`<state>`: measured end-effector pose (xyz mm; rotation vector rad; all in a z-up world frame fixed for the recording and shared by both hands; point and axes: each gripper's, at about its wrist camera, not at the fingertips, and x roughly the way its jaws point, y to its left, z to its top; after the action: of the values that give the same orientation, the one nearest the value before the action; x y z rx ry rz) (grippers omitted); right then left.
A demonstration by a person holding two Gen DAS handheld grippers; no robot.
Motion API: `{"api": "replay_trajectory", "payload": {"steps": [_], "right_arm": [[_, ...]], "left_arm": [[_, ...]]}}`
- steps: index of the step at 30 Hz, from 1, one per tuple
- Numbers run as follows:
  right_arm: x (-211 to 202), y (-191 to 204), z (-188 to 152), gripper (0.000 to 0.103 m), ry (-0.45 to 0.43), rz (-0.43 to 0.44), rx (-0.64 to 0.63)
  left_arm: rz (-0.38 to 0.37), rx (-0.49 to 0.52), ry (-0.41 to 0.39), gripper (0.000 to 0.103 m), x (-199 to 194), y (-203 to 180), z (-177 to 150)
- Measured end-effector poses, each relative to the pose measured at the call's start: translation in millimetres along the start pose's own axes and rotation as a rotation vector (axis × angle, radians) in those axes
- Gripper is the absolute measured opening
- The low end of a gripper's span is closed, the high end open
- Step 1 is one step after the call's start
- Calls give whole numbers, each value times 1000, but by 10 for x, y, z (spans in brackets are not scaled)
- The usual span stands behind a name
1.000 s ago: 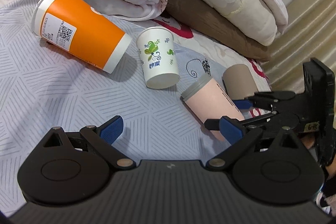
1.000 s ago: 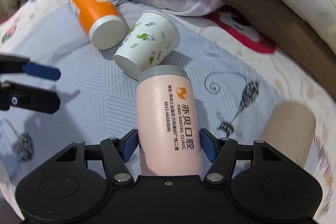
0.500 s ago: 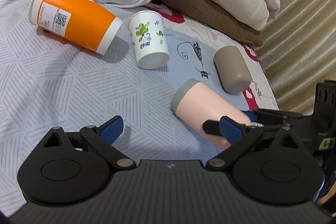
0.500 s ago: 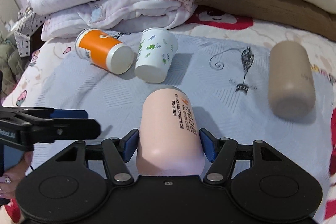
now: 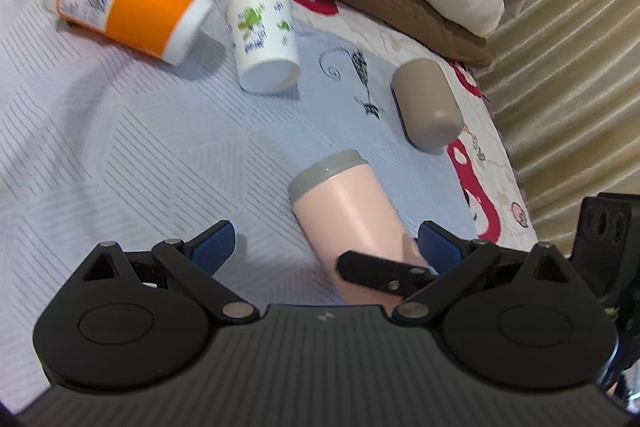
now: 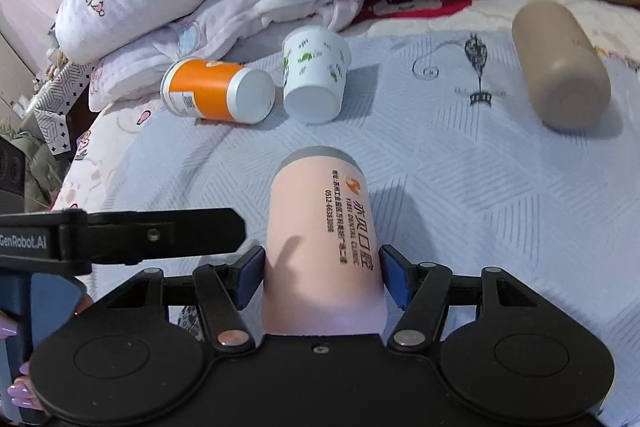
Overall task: Flip cup upright
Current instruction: 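Close the right gripper on the pink cup body and lift it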
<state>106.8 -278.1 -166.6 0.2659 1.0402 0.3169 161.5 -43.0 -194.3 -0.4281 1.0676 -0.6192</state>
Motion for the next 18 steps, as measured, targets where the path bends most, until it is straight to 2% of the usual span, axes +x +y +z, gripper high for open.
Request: {"api": "replay_trajectory", "payload": {"steps": [5,12,16,18], "right_arm": [[43,-53,-64,67,4,19,13],[27,-170,-39,68,19,85,20],[28,-232,48,74,94,114,-16],[30,-242,96,76,119,128,-37]], "left_arm": [[-10,-23,31,99,164,-56,-15],[15,-5,64,99,374,-108,33],[54,49,50,99,375,-125,110],[52,37,77,99,395,-101,133]]}}
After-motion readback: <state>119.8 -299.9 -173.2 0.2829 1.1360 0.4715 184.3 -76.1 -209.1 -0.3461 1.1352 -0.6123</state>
